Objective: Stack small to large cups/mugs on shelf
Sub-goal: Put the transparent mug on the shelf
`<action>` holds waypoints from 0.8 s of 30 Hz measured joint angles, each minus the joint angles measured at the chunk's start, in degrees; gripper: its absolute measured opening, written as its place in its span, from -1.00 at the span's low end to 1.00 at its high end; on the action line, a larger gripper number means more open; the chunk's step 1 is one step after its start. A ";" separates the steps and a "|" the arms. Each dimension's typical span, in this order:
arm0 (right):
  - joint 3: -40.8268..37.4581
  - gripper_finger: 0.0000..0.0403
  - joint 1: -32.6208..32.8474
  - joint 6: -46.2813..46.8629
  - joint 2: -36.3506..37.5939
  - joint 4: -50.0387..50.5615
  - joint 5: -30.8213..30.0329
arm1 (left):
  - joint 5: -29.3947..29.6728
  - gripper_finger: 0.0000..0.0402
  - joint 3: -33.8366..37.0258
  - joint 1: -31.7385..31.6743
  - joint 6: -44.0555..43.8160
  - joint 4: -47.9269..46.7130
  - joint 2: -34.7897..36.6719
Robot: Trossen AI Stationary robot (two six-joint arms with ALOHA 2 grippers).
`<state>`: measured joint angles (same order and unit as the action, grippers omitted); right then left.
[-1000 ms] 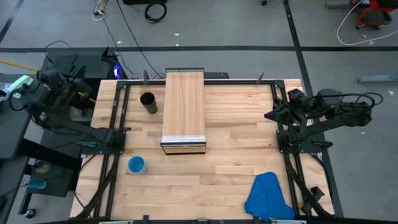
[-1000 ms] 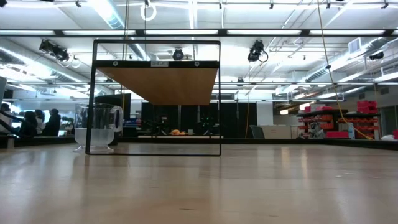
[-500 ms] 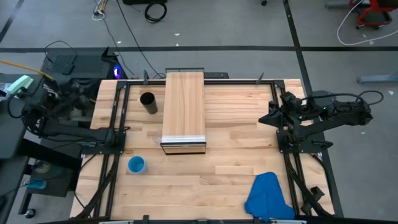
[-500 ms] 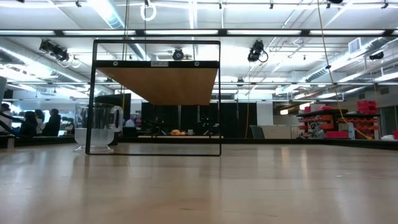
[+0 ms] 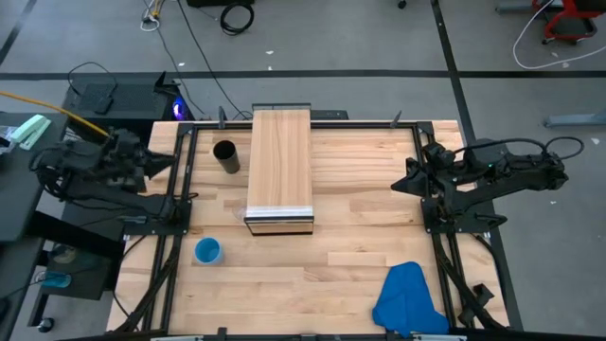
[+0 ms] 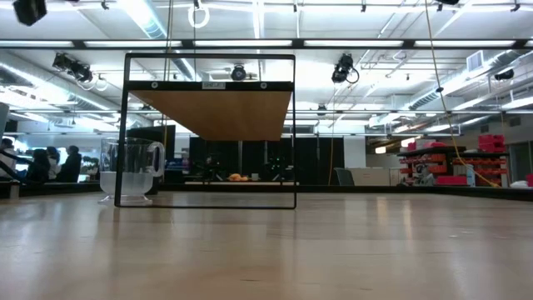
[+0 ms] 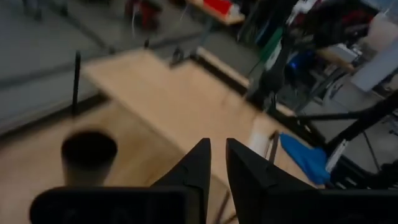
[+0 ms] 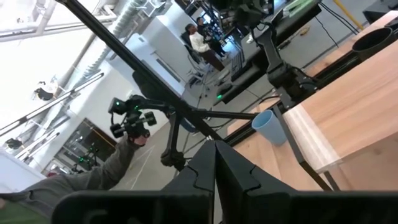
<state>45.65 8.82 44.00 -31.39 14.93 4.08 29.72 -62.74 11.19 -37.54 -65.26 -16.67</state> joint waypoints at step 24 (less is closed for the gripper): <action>0.02 -0.92 0.00 3.07 -0.03 1.88 0.07 | -6.16 -0.66 13.24 2.69 -24.89 -5.52 -18.29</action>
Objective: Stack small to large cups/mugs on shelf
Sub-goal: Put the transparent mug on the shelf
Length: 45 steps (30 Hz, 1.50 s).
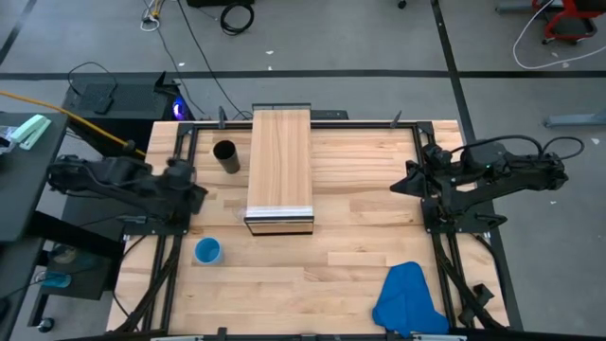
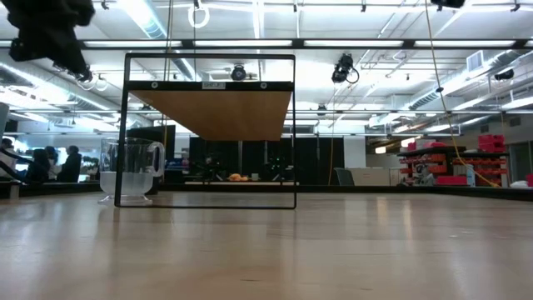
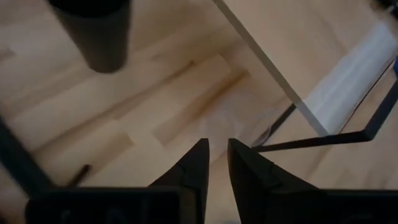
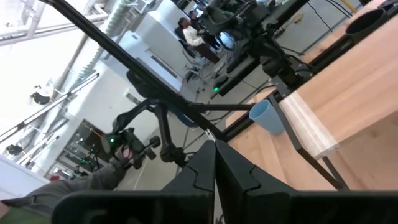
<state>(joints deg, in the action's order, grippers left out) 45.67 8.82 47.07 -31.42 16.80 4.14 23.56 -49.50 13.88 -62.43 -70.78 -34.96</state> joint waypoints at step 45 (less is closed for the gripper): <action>0.00 -0.92 0.00 0.84 -0.09 3.47 -0.02 | -22.04 -0.39 5.90 -18.59 9.72 20.41 -29.54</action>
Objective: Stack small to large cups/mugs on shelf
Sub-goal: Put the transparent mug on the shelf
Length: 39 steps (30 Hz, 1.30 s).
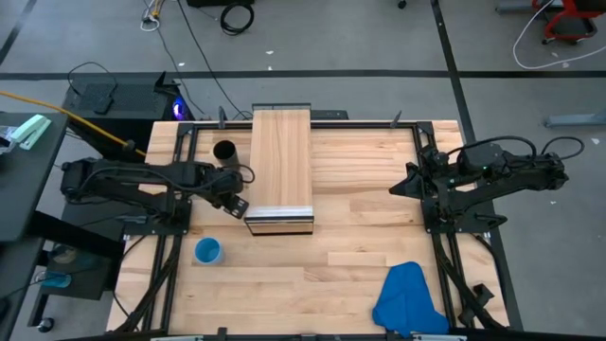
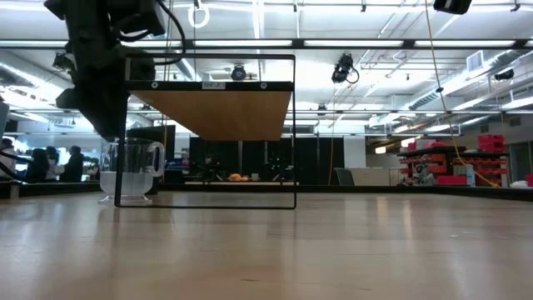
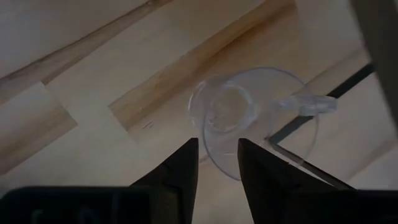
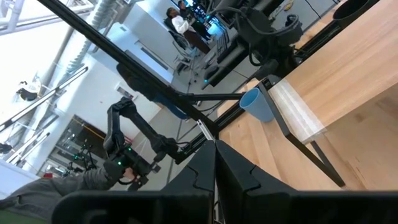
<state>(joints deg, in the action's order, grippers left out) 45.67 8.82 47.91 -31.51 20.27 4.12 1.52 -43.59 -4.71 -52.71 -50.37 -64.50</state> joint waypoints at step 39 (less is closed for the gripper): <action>0.00 -0.92 0.00 -0.10 0.00 1.01 0.00 | 3.82 -0.94 -0.02 0.00 -0.61 0.77 -3.68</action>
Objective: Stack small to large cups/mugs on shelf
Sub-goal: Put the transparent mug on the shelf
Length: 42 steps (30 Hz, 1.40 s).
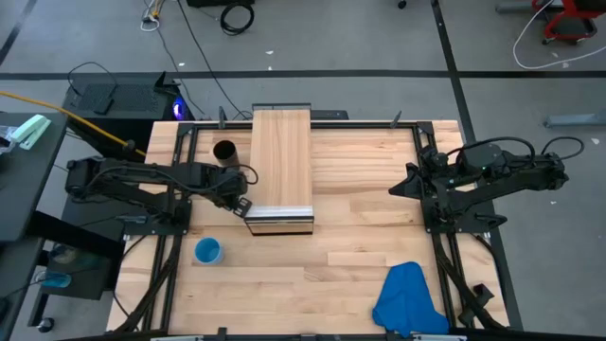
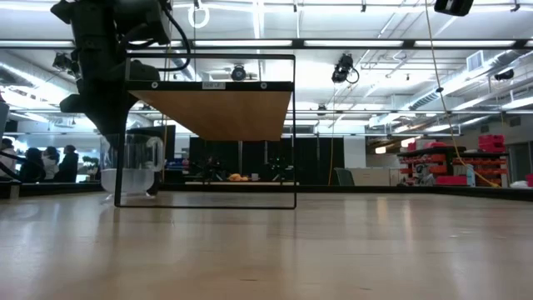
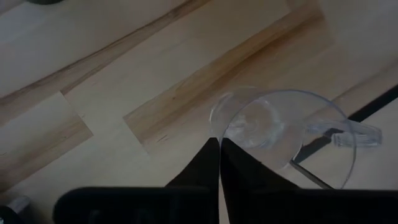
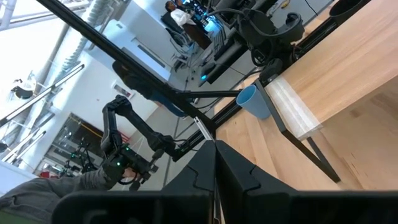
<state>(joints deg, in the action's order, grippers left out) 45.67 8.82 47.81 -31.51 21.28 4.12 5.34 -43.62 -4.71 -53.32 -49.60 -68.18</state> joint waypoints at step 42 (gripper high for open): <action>0.00 -0.92 -0.07 1.09 -0.02 -0.11 -0.33 | 6.90 -1.00 -40.32 0.00 -2.48 -29.83 7.12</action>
<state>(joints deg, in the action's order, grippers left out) 45.67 8.75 48.91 -31.53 21.17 3.79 12.25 -83.93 -4.71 -55.80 -79.43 -61.06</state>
